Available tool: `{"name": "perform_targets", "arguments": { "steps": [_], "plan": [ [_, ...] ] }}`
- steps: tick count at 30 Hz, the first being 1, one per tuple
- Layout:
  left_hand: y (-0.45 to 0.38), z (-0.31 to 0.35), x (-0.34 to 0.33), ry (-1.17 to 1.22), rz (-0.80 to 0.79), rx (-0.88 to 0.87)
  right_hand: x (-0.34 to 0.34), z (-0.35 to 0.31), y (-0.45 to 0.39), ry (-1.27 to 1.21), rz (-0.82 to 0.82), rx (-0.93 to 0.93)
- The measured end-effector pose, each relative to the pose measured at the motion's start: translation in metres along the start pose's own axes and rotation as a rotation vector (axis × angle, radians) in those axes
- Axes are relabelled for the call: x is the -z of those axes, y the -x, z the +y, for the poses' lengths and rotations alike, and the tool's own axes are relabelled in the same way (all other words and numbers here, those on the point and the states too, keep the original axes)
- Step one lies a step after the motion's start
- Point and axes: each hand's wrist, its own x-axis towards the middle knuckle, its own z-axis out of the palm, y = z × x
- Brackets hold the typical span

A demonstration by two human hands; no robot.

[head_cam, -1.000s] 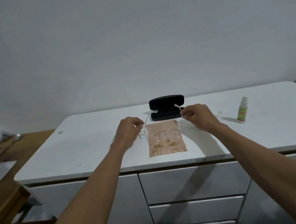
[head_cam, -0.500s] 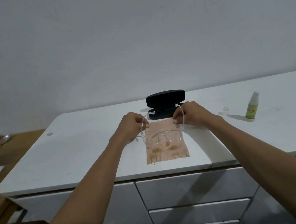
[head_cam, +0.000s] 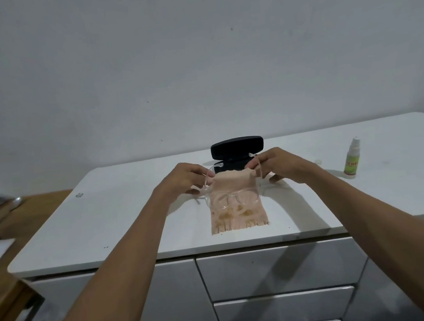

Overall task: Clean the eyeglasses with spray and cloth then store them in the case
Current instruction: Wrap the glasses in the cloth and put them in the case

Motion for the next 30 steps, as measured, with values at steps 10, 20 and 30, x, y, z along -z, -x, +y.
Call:
{"name": "perform_targets", "arguments": {
  "steps": [10,20,30],
  "plan": [
    [0.016,0.010,-0.007,-0.033,-0.050,0.045,0.000,-0.003,0.017,0.076,-0.055,-0.018],
    [0.034,-0.015,-0.005,-0.114,0.196,0.010,-0.003,0.009,0.033,0.016,0.154,-0.104],
    [0.082,-0.008,-0.020,-0.368,-0.054,-0.060,-0.018,-0.001,0.081,0.362,0.023,-0.055]
  ]
}}
